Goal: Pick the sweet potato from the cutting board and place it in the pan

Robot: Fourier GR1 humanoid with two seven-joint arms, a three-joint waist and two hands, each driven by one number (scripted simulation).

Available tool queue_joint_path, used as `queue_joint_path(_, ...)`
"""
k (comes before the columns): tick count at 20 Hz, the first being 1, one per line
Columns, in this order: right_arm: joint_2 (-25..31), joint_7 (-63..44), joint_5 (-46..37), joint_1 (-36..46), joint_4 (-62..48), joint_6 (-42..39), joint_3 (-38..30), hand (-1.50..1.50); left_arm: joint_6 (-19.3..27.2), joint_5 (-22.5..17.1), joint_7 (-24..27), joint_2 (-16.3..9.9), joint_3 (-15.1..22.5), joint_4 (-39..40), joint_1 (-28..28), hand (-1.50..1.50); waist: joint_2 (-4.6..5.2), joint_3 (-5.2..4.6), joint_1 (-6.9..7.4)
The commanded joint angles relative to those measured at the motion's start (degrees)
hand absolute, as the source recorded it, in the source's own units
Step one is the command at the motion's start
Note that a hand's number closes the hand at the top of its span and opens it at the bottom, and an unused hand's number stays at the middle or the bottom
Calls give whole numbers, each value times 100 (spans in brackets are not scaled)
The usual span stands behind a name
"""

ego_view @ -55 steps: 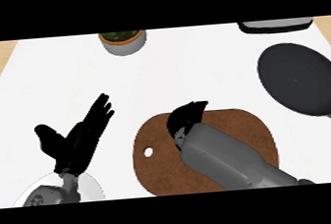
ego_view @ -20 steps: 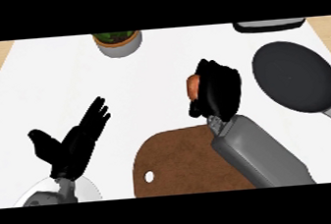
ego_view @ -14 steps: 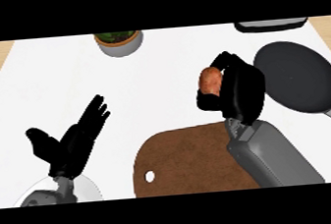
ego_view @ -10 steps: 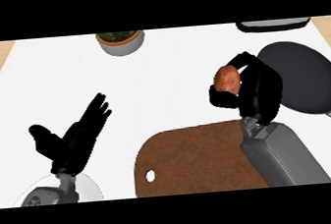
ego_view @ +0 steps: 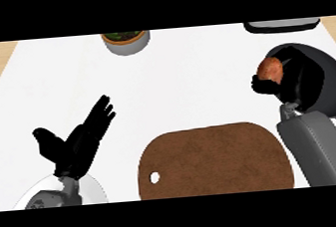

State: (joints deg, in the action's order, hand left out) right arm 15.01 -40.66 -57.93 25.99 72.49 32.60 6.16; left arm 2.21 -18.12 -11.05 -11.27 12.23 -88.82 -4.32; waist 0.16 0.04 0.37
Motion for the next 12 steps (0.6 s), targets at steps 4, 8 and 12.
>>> queue_joint_path(4,464,910,152,368,-1843,1490,-1015,150,-31,-54,-317,-31,-71,-254,-15,0,29,8,107)
queue_joint_path(8,634,1593,592,938,-2935,2111,-1477,150,-206,50,149,118,-57,213,-69,0,57,9,132)
queue_joint_path(12,841,2871,1424,1036,-3729,2430,-1886,150,-113,199,72,246,112,-32,31,0,43,12,125)
